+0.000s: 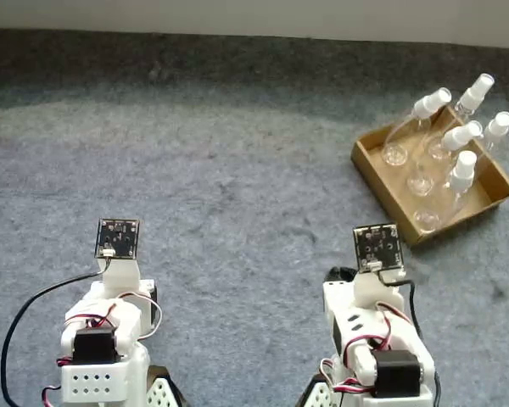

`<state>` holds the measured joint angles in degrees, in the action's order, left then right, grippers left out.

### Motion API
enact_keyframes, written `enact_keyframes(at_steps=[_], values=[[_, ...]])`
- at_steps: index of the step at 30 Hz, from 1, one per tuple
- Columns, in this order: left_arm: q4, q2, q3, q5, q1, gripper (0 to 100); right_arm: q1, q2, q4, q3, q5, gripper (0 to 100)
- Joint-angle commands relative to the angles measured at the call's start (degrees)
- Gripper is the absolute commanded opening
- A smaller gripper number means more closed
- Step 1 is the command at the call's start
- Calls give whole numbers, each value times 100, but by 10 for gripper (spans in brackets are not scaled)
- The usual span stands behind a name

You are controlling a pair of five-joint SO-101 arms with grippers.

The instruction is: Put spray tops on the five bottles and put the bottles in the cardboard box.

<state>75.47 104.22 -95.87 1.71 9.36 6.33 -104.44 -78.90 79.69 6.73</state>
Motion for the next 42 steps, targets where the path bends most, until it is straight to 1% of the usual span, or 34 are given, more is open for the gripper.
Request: enact_keyframes(at_steps=[1, 13, 17, 20, 21, 25, 27, 29, 34, 42], values=[[18, 48, -119, -35, 40, 7, 13, -101, 171, 171, -62, 5], [18, 48, -119, -35, 31, 7, 13, -101, 215, 1332, -62, 5], [18, 48, -119, -26, 48, 7, 57, -101, 629, 1552, -70, 5], [18, 48, -119, -26, 48, 7, 101, -92, 910, 2396, -79, 5], [18, 48, -119, -26, 48, 7, 57, -92, 936, 2615, -220, 4], [18, 48, -119, -26, 48, 7, -268, -92, 927, 2440, -1187, 4], [18, 48, -119, -26, 40, 7, -286, -92, 927, 2413, -1336, 4], [18, 48, -119, -26, 31, 7, -286, -92, 919, 2413, -1231, 4], [18, 48, -119, -26, 31, 7, -303, -92, 919, 2413, -703, 4], [18, 48, -119, -26, 31, 7, -303, -92, 919, 2413, -677, 4]])
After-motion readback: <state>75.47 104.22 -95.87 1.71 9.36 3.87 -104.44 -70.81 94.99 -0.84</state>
